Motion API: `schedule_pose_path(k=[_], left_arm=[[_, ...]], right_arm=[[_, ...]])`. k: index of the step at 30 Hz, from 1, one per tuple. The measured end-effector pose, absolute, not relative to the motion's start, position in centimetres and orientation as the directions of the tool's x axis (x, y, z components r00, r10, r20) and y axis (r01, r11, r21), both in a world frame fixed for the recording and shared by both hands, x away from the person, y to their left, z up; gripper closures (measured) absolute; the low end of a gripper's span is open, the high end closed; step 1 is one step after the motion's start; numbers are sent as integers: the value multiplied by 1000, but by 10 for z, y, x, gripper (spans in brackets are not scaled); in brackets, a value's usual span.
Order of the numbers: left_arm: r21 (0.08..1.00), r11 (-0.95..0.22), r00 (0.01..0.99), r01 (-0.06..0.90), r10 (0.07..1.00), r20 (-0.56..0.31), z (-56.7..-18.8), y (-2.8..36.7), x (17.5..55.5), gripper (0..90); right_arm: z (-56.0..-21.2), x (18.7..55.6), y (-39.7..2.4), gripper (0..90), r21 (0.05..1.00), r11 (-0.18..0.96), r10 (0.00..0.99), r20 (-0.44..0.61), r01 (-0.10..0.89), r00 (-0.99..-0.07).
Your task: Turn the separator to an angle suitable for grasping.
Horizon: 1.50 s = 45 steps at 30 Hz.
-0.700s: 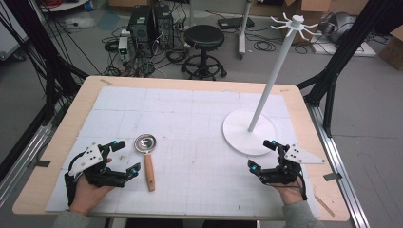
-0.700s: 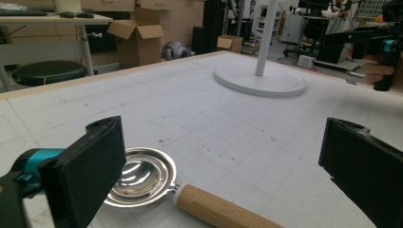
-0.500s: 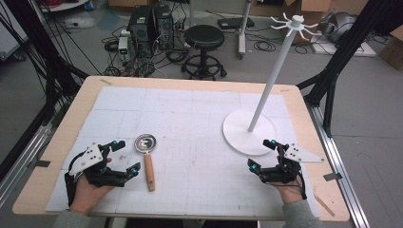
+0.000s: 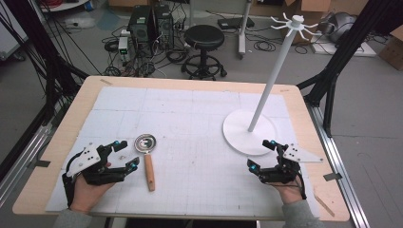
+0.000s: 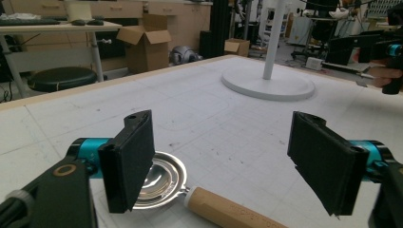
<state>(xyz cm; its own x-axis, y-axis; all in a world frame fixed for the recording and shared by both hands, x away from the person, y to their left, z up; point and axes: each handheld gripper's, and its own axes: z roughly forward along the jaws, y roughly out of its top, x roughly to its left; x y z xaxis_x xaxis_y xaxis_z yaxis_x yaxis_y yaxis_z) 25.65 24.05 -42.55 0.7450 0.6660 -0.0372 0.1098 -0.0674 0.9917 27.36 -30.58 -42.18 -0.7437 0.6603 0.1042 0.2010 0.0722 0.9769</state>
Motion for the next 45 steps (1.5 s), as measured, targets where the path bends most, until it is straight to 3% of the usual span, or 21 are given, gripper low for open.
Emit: schedule_pose_path(k=[4,5,7,15,20,31,45], left_arm=[[989,-78,747,123,664,-41,-426,240,256,353],[986,-98,741,137,670,-36,-426,240,256,429],[981,-106,733,163,679,-48,-427,239,256,458],[966,-173,720,191,694,-18,-430,235,255,756],[957,-193,720,217,693,-23,-431,234,256,873],[934,-261,742,243,671,-6,-437,227,259,897],[879,-337,767,336,640,-48,-447,221,264,897]], right_arm=[[-423,275,-305,10,975,73,661,109,208,-742],[-423,275,-305,10,975,75,662,107,208,-742],[-423,275,-305,10,976,76,663,105,207,-741],[-422,273,-301,10,975,92,660,92,202,-746],[-423,274,-302,10,974,94,660,96,208,-745],[-424,273,-302,10,972,106,669,86,209,-738],[-424,275,-302,10,970,104,675,92,218,-732]])
